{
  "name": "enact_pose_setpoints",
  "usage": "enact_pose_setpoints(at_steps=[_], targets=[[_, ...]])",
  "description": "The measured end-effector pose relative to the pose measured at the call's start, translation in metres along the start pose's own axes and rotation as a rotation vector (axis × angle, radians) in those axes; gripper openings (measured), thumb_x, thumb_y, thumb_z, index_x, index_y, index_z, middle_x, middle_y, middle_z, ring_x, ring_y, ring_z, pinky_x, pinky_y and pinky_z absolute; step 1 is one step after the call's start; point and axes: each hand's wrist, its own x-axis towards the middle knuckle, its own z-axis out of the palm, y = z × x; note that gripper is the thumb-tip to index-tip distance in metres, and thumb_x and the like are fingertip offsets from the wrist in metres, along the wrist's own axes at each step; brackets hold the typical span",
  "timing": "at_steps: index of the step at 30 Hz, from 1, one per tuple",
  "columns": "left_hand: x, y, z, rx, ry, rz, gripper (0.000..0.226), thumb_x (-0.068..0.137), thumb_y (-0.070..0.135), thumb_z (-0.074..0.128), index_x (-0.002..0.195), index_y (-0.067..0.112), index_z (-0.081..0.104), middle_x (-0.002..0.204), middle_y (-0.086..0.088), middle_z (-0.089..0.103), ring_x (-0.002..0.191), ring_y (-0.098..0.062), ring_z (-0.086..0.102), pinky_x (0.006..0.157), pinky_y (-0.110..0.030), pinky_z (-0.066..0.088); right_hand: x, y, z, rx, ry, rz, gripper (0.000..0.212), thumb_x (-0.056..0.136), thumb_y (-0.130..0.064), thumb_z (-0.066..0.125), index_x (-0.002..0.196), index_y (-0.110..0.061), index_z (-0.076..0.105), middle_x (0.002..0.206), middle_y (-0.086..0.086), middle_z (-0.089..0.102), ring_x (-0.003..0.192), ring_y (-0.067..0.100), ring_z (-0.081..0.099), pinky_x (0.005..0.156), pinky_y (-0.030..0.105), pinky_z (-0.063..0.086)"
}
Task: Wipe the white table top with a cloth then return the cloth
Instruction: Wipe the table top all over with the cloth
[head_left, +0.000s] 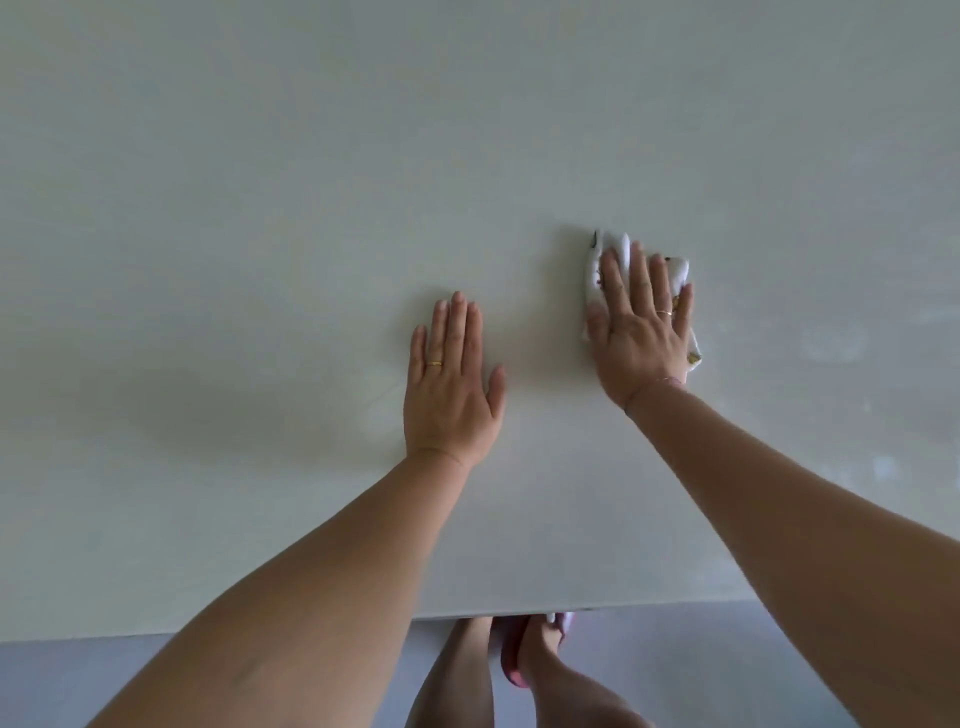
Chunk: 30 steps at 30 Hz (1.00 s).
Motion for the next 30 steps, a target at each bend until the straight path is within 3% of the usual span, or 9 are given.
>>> enact_pose_setpoints(at_steps=[3, 8, 14, 17, 21, 23, 27, 29, 30], targets=[[0.001, 0.002, -0.001, 0.011, 0.004, -0.005, 0.063, 0.096, 0.039, 0.024, 0.149, 0.004, 0.021, 0.158, -0.012, 0.019, 0.147, -0.025, 0.015, 0.120, -0.040, 0.008, -0.013, -0.052, 0.011, 0.027, 0.018, 0.088, 0.060, 0.097, -0.041, 0.027, 0.151, -0.027, 0.005, 0.160, 0.002, 0.000, 0.146, 0.025, -0.004, 0.114, 0.047, -0.013], [0.001, 0.001, -0.002, 0.000, 0.024, 0.001, 0.060, 0.095, 0.033, 0.026, 0.147, 0.002, 0.029, 0.155, -0.014, 0.027, 0.145, -0.027, 0.021, 0.120, -0.042, 0.012, -0.013, -0.042, 0.002, -0.130, -0.065, -0.542, 0.055, 0.097, -0.045, 0.019, 0.150, -0.030, 0.017, 0.158, -0.001, 0.016, 0.146, 0.023, 0.013, 0.116, 0.046, 0.004], [0.001, 0.002, 0.001, -0.033, 0.062, 0.005, 0.063, 0.091, 0.030, 0.036, 0.148, 0.003, 0.027, 0.156, -0.014, 0.024, 0.146, -0.026, 0.018, 0.119, -0.042, 0.012, 0.046, -0.030, -0.005, 0.042, 0.046, 0.098, 0.056, 0.099, -0.040, 0.023, 0.151, -0.030, 0.005, 0.160, 0.000, -0.001, 0.147, 0.022, -0.004, 0.116, 0.048, -0.009], [0.000, 0.002, 0.000, -0.007, 0.050, -0.002, 0.063, 0.092, 0.031, 0.036, 0.148, 0.003, 0.026, 0.156, -0.014, 0.024, 0.146, -0.026, 0.017, 0.120, -0.043, 0.012, 0.017, -0.071, 0.006, -0.007, -0.006, -0.226, 0.058, 0.097, -0.044, 0.021, 0.151, -0.029, 0.005, 0.160, -0.001, 0.000, 0.147, 0.023, -0.005, 0.116, 0.046, -0.012], [0.000, 0.002, 0.000, -0.009, 0.047, -0.004, 0.063, 0.091, 0.030, 0.037, 0.147, 0.002, 0.029, 0.156, -0.014, 0.025, 0.146, -0.026, 0.018, 0.120, -0.043, 0.012, 0.040, -0.038, -0.008, -0.191, -0.037, -0.694, 0.056, 0.096, -0.044, 0.021, 0.150, -0.028, 0.018, 0.158, -0.001, 0.018, 0.146, 0.024, 0.014, 0.116, 0.047, 0.003], [0.001, 0.003, -0.001, -0.002, 0.040, -0.005, 0.063, 0.091, 0.029, 0.036, 0.147, 0.002, 0.029, 0.155, -0.015, 0.025, 0.145, -0.026, 0.019, 0.119, -0.043, 0.013, 0.069, -0.011, -0.017, -0.185, -0.016, -0.600, 0.054, 0.098, -0.041, 0.024, 0.150, -0.029, 0.015, 0.159, -0.001, 0.015, 0.146, 0.023, 0.011, 0.117, 0.046, 0.002], [0.002, 0.002, -0.004, 0.014, 0.015, 0.008, 0.062, 0.092, 0.030, 0.033, 0.147, 0.002, 0.030, 0.155, -0.015, 0.026, 0.145, -0.028, 0.021, 0.119, -0.044, 0.013, 0.096, -0.026, -0.017, 0.018, 0.044, -0.009, 0.057, 0.098, -0.039, 0.025, 0.151, -0.030, 0.007, 0.160, -0.001, 0.001, 0.147, 0.022, -0.001, 0.116, 0.048, -0.008], [0.005, 0.001, -0.009, 0.033, 0.017, 0.024, 0.062, 0.092, 0.032, 0.035, 0.147, 0.003, 0.030, 0.155, -0.014, 0.026, 0.144, -0.029, 0.023, 0.119, -0.044, 0.012, 0.085, -0.061, -0.011, 0.047, 0.025, 0.027, 0.059, 0.097, -0.040, 0.026, 0.151, -0.027, 0.004, 0.160, 0.002, 0.000, 0.146, 0.025, -0.003, 0.114, 0.049, -0.011], [0.010, 0.001, -0.012, 0.034, 0.026, 0.022, 0.062, 0.093, 0.033, 0.035, 0.147, 0.003, 0.031, 0.155, -0.014, 0.027, 0.144, -0.029, 0.024, 0.119, -0.045, 0.012, 0.075, -0.074, -0.007, 0.027, 0.006, -0.100, 0.060, 0.098, -0.041, 0.026, 0.151, -0.027, 0.003, 0.160, 0.001, 0.000, 0.146, 0.025, -0.004, 0.113, 0.049, -0.012]])
